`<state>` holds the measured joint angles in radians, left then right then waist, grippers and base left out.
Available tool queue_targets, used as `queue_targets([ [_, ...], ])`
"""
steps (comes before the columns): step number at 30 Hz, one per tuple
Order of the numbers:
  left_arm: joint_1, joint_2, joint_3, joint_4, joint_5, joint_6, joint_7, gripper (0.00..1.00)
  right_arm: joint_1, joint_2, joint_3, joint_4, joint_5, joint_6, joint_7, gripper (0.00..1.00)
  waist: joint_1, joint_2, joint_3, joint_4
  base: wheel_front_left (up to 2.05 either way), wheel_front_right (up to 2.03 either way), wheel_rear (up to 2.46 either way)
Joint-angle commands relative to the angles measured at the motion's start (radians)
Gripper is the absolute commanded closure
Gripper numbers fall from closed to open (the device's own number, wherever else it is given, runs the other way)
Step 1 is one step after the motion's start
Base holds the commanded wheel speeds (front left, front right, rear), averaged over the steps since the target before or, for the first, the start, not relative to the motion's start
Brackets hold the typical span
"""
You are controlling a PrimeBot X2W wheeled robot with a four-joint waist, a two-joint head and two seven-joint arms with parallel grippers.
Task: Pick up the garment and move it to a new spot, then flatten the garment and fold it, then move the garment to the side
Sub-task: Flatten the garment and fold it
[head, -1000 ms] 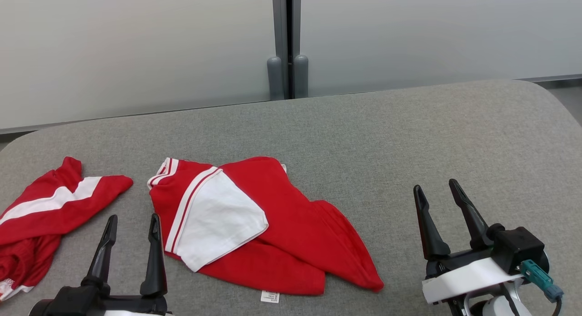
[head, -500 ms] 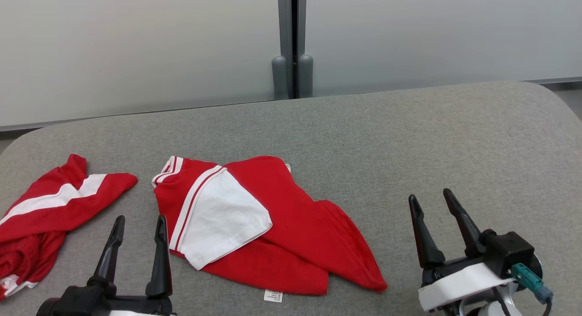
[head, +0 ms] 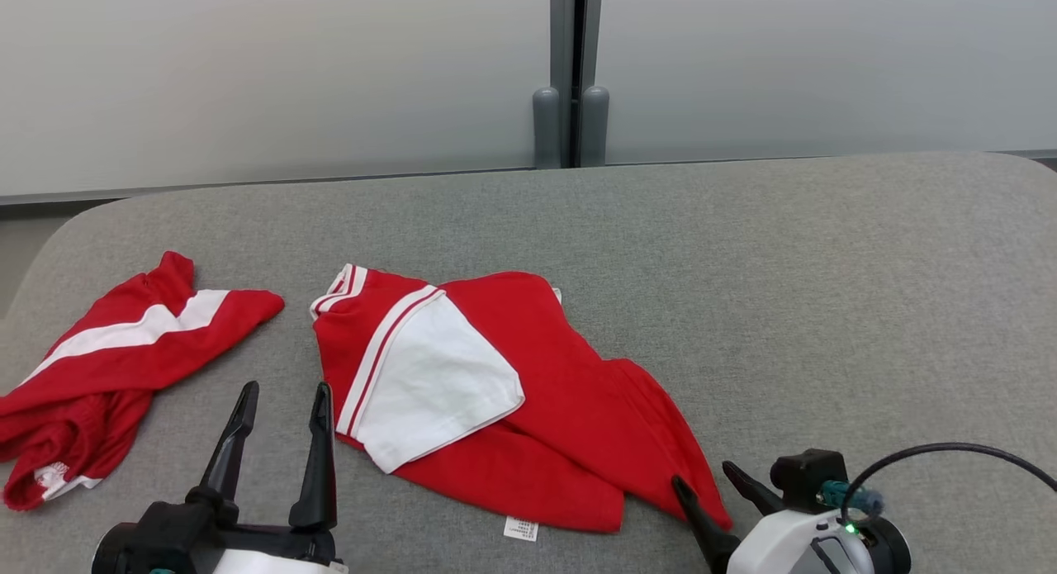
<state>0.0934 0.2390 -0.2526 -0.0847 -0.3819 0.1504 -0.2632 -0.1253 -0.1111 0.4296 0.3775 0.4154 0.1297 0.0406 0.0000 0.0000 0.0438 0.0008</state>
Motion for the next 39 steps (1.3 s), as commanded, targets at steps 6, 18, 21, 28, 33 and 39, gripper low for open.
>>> queue_targets([
  [6,-0.032,-0.002,-0.003,0.011,-0.01,-0.009,-0.001,0.0,-0.019,-0.009,0.006,0.053,0.026,0.002,0.109,0.0,0.0,0.0,0.027,0.037,0.0,0.0,0.0],
  [18,-0.049,-0.01,0.0,0.027,-0.015,-0.016,-0.002,0.0,-0.037,-0.008,-0.017,0.019,0.059,0.002,0.136,1.0,0.0,0.0,0.044,0.061,0.0,0.0,0.0],
  [21,-0.058,-0.016,-0.004,0.031,-0.013,-0.02,-0.002,0.0,-0.052,-0.006,-0.037,-0.041,0.119,0.002,0.144,1.0,0.0,0.0,0.052,0.065,0.0,0.0,0.0],
  [28,-0.097,-0.03,-0.005,0.042,-0.008,-0.04,-0.002,0.0,-0.176,-0.039,-0.078,-0.202,0.335,0.002,0.207,1.0,0.0,0.0,0.117,0.092,0.0,0.0,0.0],
  [33,-0.149,-0.051,-0.017,0.05,0.006,-0.062,-0.002,0.0,-0.34,-0.081,-0.123,-0.194,0.409,0.002,0.237,1.0,0.0,0.0,0.212,0.142,0.0,0.0,0.0],
  [39,-0.209,-0.084,-0.026,0.062,0.019,-0.087,-0.002,0.0,-0.511,-0.119,-0.16,-0.093,0.479,0.002,0.265,1.0,0.0,0.0,0.294,0.201,0.0,0.0,0.0],
])
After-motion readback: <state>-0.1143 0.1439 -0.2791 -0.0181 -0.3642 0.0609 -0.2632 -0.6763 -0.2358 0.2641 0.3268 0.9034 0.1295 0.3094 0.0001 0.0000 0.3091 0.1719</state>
